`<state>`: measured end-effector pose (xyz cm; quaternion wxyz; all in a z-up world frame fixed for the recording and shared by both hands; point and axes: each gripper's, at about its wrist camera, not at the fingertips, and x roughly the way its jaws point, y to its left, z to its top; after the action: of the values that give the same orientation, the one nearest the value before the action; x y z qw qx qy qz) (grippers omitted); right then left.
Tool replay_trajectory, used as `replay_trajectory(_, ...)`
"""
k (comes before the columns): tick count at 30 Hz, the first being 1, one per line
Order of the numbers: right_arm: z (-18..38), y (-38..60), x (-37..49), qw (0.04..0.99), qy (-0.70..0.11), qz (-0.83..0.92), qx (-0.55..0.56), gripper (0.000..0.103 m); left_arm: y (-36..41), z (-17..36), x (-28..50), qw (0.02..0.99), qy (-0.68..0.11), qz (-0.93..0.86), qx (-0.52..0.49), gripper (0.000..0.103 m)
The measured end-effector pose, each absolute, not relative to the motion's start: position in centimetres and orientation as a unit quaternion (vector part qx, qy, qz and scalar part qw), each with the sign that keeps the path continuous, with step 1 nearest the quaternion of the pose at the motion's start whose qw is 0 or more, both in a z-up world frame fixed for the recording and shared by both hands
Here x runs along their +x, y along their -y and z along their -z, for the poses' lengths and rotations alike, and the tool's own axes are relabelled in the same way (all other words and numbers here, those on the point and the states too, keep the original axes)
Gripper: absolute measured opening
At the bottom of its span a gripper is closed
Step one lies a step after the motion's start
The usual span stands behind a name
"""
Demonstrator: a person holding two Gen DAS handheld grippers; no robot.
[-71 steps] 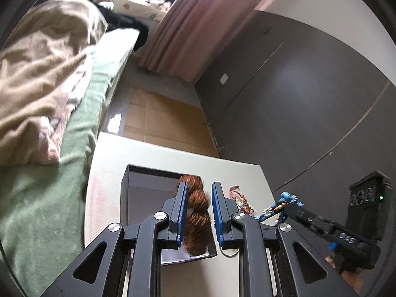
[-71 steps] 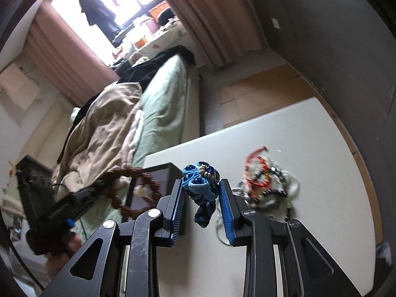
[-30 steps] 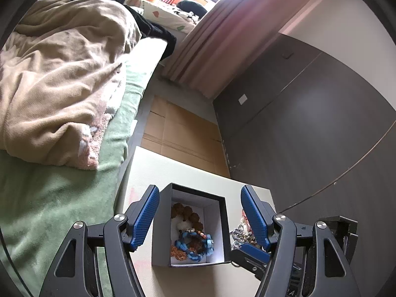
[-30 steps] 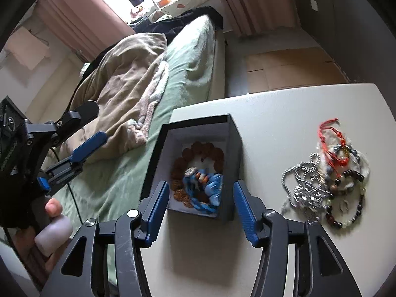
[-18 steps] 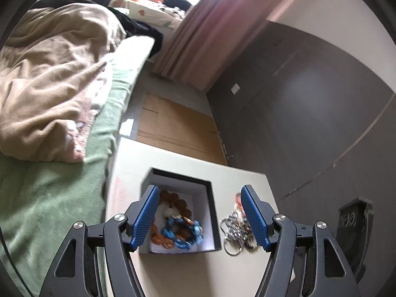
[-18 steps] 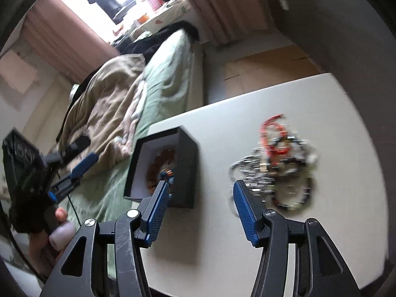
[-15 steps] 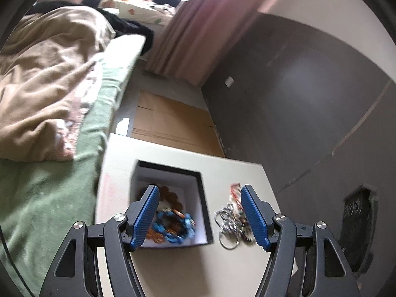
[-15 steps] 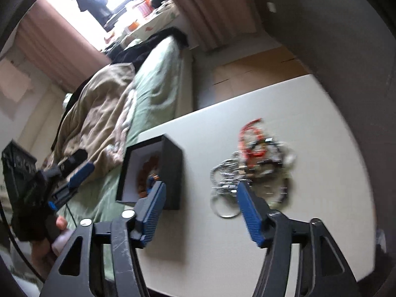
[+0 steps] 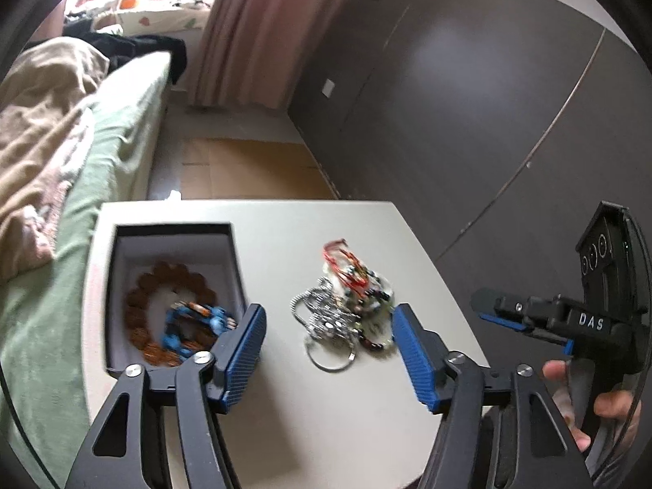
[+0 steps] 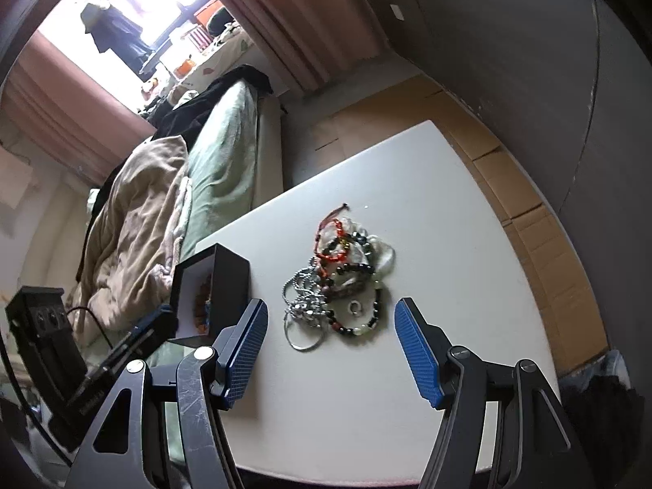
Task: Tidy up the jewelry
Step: 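Grasp the silver chain from the pile with the left gripper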
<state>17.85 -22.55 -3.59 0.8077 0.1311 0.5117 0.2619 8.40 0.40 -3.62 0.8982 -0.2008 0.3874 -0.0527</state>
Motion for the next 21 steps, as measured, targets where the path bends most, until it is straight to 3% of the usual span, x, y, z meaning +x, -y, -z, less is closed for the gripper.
replay_trajectory(1, 3.7, 22.8, 17.9, 0.807, -0.513, -0.261, 0.136, 0.067, -0.3, 3.8, 8.5, 0.896, -0.390, 0.055, -0.204, 0.063)
replay_trajectory(4, 3.8, 23.4, 18.2, 0.803, -0.517, -0.257, 0.148, 0.096, 0.3, 4.6, 9.0, 0.887, -0.404, 0.055, -0.217, 0.056)
replay_trajectory(9, 3.8, 24.4, 18.7, 0.803, -0.516, -0.251, 0.160, 0.097, 1.0, 5.9, 9.9, 0.867, -0.423, 0.054, -0.258, 0.044)
replay_trajectory(16, 3.8, 25.6, 19.7, 0.808, -0.514, -0.233, 0.170, 0.097, 2.3, 7.3, 11.2, 0.843, -0.455, 0.042, -0.284, 0.041)
replay_trajectory(21, 4.1, 26.8, 20.4, 0.806, -0.514, -0.226, 0.186, 0.097, 2.1, 8.8, 12.1, 0.815, -0.482, 0.005, -0.320, 0.034)
